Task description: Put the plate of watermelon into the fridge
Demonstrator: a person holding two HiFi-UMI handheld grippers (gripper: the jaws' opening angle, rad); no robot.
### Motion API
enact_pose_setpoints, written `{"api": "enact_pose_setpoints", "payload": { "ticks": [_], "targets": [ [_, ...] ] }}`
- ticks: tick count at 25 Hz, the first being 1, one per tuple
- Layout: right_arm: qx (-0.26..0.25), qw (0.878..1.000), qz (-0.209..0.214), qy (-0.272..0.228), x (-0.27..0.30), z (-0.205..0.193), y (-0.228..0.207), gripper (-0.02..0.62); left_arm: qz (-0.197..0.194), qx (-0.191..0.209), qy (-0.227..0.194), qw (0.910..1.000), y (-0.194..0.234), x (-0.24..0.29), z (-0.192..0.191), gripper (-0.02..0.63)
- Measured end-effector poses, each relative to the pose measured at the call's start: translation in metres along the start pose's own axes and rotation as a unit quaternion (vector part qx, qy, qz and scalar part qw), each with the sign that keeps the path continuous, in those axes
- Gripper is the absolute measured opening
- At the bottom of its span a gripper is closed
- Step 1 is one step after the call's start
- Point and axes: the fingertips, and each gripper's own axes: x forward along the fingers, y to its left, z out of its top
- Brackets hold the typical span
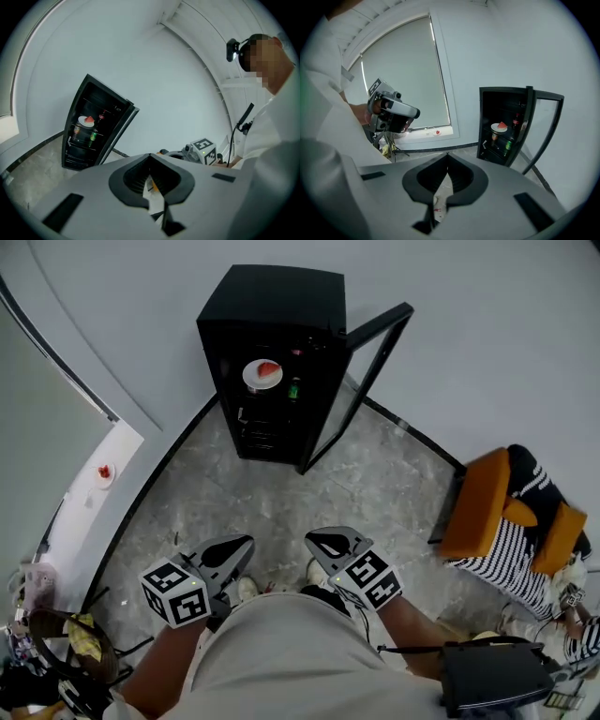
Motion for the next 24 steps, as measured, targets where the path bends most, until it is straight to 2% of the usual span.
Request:
{"api": "enact_pose_setpoints", "payload": {
  "ticks": [4,12,17,24],
  "targets": [
    [-0.01,1.0,-0.005,-0.004,0.02,0.022,0.053,0.015,-0.01,0.032,-0.005,0.9994,0.003,-0.055,0.0,0.012],
    [-0.001,1.0,-0.012,-0.004,0.054,0.028,0.094,0.014,-0.021,0.064,0.026,0.9974,0.026,-0.093,-0.021,0.011],
    [-0.004,1.0,-0.014,0.006,0.064,0.027,0.109,0.015,-0.018,0.07,0.024,0.9971,0.037,-0.107,-0.025,0.012],
    [0.004,0.999,-0.027,0.02,0.066,0.02,0.114,0.014,-0.031,0.048,0.029,0.9979,0.045,-0.11,-0.037,0.011]
  ]
}}
